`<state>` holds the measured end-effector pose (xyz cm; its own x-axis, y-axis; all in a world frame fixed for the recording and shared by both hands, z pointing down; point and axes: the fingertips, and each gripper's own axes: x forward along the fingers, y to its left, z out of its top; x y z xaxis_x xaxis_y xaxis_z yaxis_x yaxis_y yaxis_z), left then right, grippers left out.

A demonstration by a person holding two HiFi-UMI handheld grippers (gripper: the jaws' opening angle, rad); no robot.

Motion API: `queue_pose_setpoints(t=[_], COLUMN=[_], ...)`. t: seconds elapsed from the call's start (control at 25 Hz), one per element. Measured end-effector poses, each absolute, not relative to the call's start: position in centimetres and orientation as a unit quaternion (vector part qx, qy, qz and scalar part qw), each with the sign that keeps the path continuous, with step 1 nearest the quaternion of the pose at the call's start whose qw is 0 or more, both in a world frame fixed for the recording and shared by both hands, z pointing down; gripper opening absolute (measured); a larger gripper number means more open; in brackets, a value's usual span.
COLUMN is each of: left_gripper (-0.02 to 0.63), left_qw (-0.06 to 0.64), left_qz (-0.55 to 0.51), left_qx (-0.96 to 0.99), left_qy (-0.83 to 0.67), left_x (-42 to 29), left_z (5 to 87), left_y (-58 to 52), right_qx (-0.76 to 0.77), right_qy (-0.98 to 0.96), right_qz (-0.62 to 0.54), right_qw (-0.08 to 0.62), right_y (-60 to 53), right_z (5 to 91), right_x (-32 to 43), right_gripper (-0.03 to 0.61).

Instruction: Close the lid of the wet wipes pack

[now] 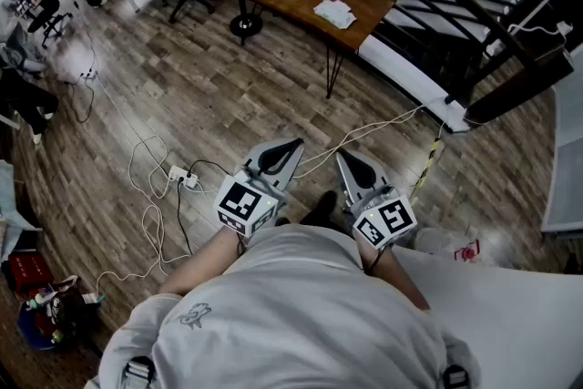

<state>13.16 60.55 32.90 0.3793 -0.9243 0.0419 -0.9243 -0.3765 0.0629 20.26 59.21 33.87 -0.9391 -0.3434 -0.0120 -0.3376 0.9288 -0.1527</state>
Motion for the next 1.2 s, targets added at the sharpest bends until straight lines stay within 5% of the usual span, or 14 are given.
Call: queue_pose_setpoints(t=[0.68,1.2], left_gripper=[0.009,0.009], left_qw=[0.051,0.037], left_qz=[-0.009,-0.004], left_qx=[0.828,0.836], left_qy=[-0.558,-0.547], left_x=[14.4,18.9], left_z=[33.7,33.8], left_y=[55.4,42.1], right_qx=[-0.175,-0.188], right_qy=[0.982,0.981], right_qz=[-0.07,-0.038], right_qw=[0.015,0.02], right_y=[54.1,39.7], right_z=[34.5,33.4], right_x=[22.0,27.8], right_gripper=[0.032,0.032])
